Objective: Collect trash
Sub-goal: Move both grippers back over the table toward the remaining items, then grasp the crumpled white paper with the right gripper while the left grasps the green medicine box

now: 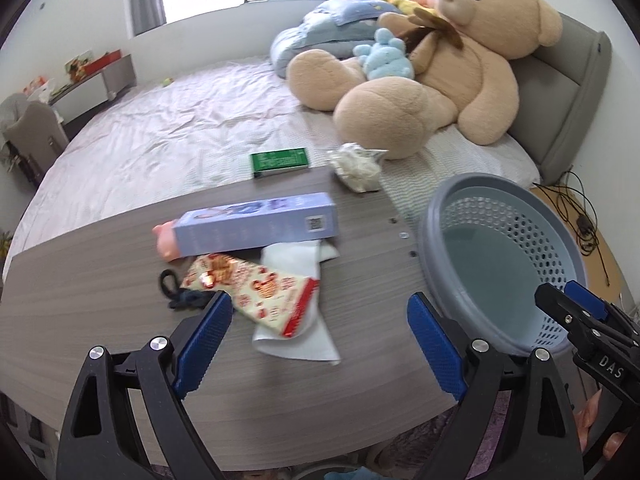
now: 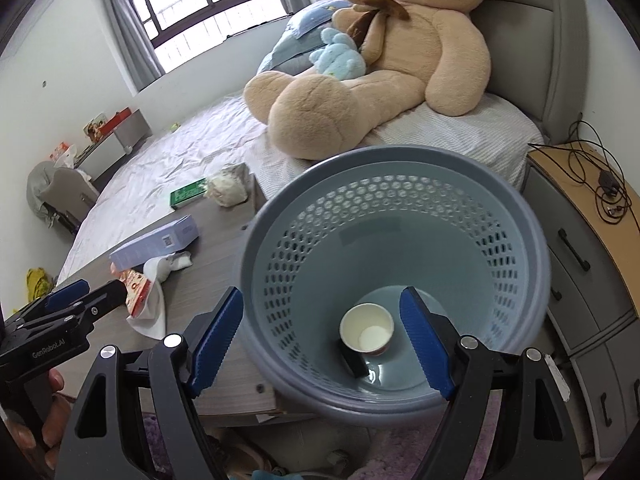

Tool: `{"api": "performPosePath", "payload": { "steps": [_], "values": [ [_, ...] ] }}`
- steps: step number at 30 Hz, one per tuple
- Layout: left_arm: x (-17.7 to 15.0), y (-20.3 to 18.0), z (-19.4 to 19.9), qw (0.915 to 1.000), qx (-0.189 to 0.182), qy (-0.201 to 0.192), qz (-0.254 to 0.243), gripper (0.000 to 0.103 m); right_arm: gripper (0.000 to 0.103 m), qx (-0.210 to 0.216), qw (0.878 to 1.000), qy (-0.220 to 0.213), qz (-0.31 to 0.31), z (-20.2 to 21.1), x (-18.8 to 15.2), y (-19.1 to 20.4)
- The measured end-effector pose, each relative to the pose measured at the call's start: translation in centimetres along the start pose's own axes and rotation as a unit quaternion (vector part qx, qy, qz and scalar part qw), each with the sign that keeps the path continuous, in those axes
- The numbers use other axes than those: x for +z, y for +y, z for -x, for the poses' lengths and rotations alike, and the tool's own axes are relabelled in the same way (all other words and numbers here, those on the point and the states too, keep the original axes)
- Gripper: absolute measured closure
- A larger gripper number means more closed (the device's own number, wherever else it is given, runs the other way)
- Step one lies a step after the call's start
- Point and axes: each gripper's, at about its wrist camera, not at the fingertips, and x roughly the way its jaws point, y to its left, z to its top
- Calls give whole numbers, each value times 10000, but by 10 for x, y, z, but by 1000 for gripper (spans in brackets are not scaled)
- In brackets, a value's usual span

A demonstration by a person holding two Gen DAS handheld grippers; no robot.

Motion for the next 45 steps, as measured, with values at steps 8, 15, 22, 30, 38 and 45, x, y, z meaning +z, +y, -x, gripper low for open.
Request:
{"api": "performPosePath", "payload": {
  "steps": [8,15,22,30,38,45],
  "values": [
    [3,52,-1,9984,279,-17,487,16,26,151,9997,-18,215,-12,18,28],
    [23,82,0,9962,481,-126,719,16,26,277,9980,-23,560,-36,56,60],
    [58,105,-18,9944,600,-28,869,15,26,326,9940,215,1025,-82,103,90],
    [89,118,-43,9937,641,28,918,15,26,285,9884,664,1332,-145,134,116],
    [103,123,-72,9933,547,238,993,15,26,9,9829,1063,1503,-196,140,131],
    [116,121,-85,9937,523,257,958,15,27,-45,9804,1242,1528,-218,136,134]
  ]
}}
